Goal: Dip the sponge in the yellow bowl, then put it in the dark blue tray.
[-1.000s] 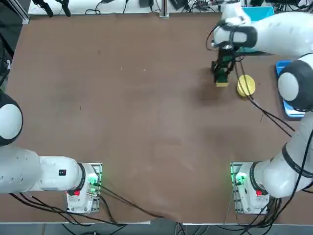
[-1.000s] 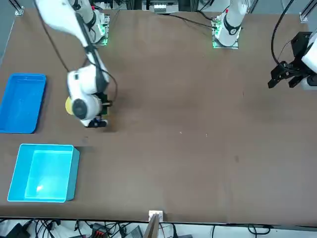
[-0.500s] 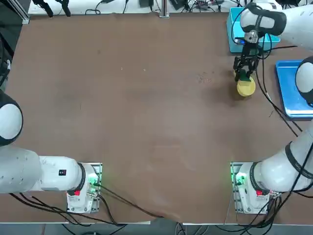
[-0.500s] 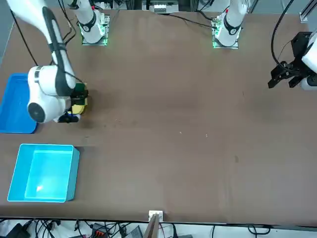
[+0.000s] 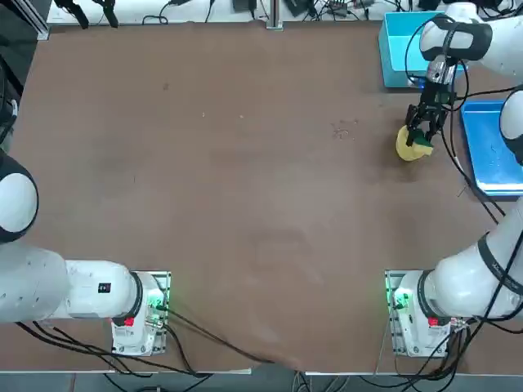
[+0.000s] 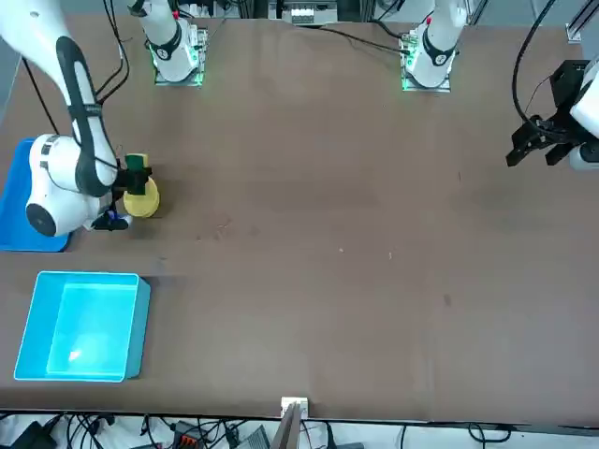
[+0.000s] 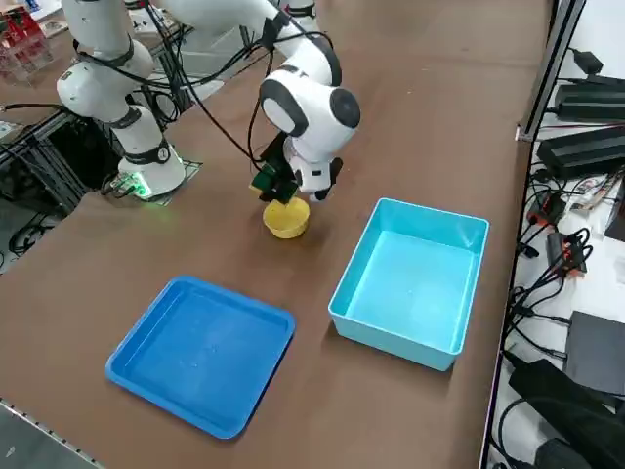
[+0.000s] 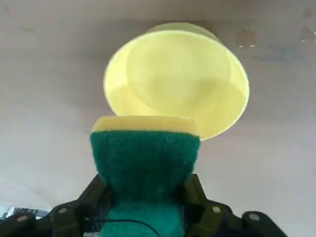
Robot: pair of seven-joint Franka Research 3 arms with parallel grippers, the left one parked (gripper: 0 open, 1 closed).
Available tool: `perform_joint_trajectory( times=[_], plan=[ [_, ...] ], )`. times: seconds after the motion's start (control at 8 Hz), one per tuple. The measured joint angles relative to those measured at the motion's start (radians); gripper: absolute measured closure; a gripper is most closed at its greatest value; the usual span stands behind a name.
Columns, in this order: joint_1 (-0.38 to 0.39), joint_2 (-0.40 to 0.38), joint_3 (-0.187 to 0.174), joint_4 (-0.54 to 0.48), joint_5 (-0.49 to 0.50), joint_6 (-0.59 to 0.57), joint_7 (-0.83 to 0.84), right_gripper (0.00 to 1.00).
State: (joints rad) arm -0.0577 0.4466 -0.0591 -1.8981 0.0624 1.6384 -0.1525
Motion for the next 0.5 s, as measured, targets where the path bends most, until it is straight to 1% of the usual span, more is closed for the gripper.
perform_joint_trajectory(
  times=[0.5],
  plan=[
    [-0.007, 0.037, 0.004, 0.016, -0.009, 0.033, -0.004, 0.26]
  ],
)
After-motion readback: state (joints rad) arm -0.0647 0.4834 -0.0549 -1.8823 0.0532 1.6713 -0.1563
